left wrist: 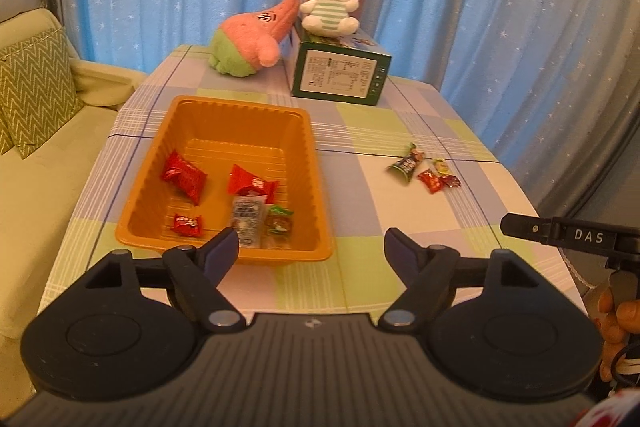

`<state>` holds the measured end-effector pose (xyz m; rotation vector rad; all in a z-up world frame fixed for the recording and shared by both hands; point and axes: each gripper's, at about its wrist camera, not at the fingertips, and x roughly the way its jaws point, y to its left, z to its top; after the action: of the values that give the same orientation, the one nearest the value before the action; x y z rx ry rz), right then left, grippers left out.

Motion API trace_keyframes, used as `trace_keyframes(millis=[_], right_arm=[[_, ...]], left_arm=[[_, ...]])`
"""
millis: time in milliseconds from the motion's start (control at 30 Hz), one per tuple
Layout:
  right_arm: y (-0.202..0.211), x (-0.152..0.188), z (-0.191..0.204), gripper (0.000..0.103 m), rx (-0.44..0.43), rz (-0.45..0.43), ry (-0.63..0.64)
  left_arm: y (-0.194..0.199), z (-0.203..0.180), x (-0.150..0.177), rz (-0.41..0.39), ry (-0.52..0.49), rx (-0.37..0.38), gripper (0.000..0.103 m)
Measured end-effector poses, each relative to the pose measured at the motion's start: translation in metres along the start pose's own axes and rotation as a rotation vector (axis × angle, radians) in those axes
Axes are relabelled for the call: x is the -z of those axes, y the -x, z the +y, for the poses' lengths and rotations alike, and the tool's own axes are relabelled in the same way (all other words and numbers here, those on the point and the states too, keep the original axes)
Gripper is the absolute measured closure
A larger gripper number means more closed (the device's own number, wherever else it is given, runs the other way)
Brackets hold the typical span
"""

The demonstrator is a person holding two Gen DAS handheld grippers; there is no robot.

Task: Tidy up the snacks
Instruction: 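Move both open tools back toward the remaining snacks on the table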

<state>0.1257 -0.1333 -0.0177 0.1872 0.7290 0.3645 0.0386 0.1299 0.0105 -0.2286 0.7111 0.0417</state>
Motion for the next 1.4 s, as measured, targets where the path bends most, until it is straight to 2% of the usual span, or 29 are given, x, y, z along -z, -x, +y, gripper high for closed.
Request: trace_keyframes(millis=[367,800,1133,1400], right_arm=[[0.029,-0.006,-0.044,0.042,0.065,-0.061,-0.059],[0.032,-0.012,-0.084,0.042,0.113,-0.086,-0.127],[0.001,-0.031,-0.104,0.042,0.121,-0.064,-0.115],[-0.052,-0.048,-0.121,0.042,0.094,-0.014,-0.087]], left_arm=[[-0.01,-0.04,-0.01,0.01,-0.062,0.048,0.022],[-0.038,-0.064,-0.027,0.024,-0.099,0.083,0.02],[-0.082,-0.086,-0.045,0.048,-0.157,0.101,0.019],[-0.139,-0.102,-0.065,0.078,-0.21,0.112,0.019]])
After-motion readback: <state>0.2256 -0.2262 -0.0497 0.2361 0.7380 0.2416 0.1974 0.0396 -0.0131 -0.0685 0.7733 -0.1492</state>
